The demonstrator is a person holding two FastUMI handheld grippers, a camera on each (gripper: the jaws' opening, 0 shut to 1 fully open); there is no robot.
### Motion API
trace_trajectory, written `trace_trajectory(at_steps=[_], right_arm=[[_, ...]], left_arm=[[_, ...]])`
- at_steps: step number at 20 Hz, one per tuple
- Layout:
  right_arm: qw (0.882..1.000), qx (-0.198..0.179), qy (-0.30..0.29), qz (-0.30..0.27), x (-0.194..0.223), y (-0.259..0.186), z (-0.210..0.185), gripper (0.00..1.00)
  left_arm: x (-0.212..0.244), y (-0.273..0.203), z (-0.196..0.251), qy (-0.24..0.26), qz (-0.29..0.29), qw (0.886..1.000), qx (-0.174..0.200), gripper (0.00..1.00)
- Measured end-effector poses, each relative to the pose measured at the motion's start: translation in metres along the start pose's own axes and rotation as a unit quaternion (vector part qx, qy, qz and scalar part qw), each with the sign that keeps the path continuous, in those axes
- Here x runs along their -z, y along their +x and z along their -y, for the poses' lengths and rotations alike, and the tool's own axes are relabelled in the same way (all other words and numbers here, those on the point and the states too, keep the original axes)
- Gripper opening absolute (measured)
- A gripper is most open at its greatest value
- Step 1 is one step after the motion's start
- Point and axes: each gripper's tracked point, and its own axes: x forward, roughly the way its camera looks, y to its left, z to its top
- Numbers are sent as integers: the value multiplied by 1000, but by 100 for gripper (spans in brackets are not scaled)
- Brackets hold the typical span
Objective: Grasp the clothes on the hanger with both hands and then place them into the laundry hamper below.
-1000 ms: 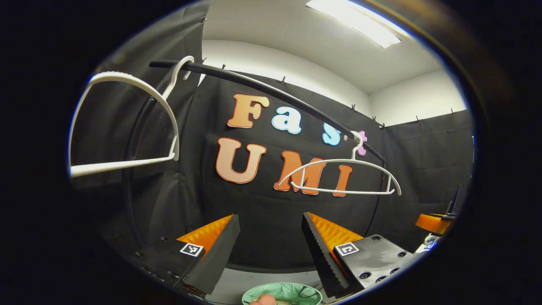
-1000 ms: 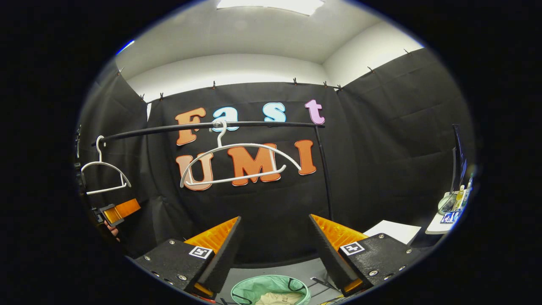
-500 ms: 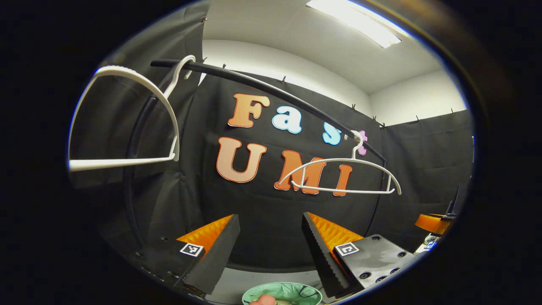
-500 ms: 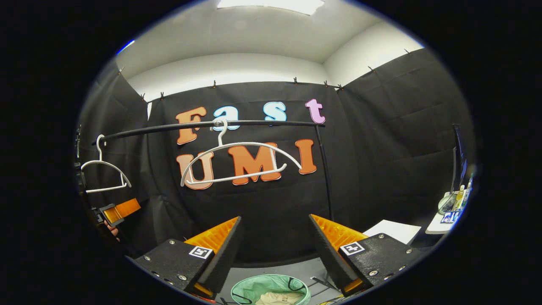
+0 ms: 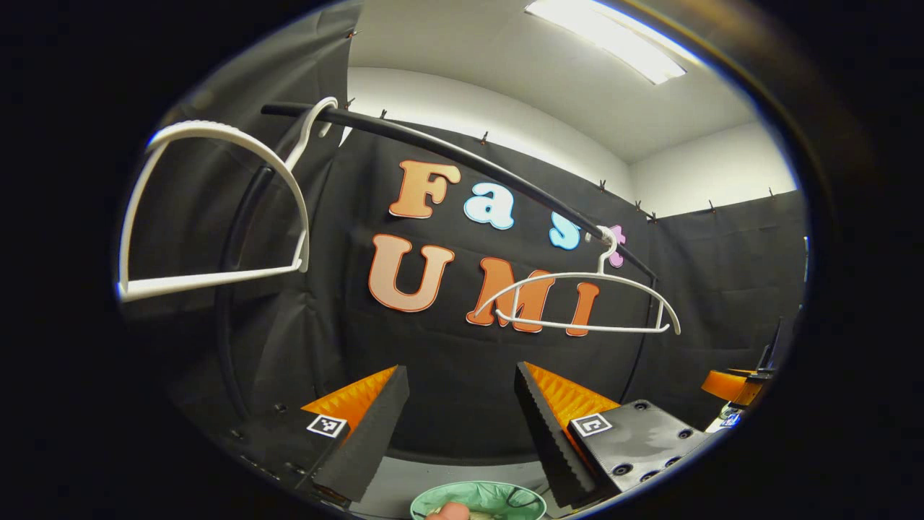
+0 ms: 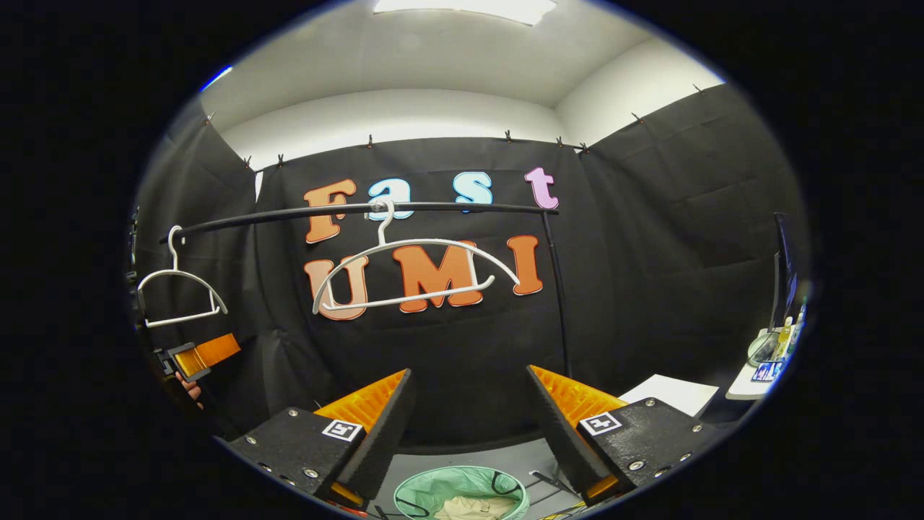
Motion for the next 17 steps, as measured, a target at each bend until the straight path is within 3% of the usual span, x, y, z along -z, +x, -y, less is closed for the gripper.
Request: trace_trajectory(at_steps=[3, 17], right_arm=[[1000, -1, -2, 0, -1, 0, -1, 94], [1000, -4, -4, -5, 3, 0, -4, 94]], left_arm=[[-1, -1, -2, 1, 2, 1000, -2, 94], [-2, -2, -1, 3, 1, 1000, 0, 97]])
